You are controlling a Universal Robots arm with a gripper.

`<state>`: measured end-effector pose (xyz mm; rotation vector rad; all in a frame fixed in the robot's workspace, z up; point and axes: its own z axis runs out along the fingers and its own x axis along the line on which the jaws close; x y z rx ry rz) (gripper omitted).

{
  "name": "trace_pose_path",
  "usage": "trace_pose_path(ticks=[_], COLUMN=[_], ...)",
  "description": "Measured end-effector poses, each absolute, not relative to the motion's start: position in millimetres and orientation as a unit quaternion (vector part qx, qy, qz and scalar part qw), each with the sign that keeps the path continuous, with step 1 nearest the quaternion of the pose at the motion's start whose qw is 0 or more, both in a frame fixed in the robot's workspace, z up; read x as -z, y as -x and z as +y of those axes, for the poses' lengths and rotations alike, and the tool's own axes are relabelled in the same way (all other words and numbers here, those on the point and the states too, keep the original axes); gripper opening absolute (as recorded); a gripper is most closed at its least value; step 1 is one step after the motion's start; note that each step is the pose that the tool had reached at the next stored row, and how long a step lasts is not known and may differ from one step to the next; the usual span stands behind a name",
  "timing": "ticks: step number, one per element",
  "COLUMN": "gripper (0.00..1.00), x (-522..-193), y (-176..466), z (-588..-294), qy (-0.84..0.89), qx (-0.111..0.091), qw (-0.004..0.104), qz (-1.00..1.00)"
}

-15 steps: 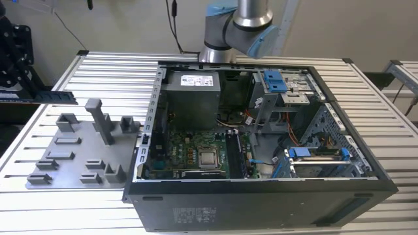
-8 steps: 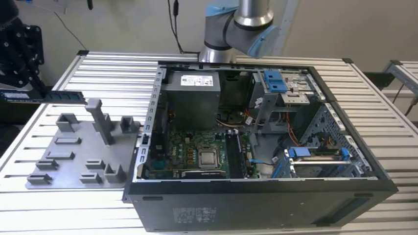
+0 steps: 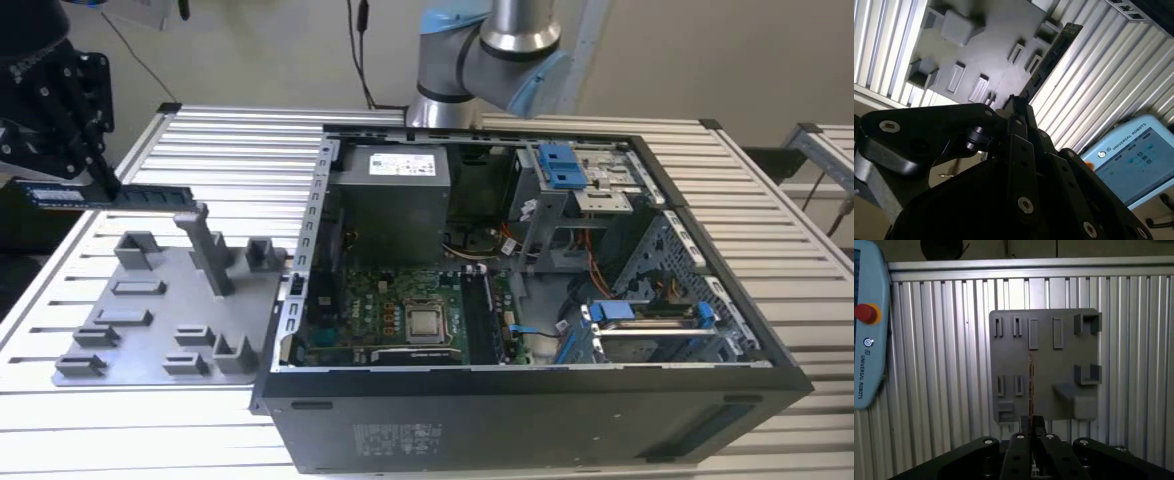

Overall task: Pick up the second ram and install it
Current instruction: 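Pick up the second ram and move it above second insertion slot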

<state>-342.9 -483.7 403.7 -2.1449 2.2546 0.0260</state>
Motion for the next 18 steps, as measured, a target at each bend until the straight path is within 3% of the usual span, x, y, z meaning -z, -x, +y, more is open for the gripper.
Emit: trace_pose_path(ticks=[18], gripper=[0.14], x=[-404], y=[303], z=[-484], qy=[0.689], qx=[-0.013], qw=[0.015], qz=[0.724])
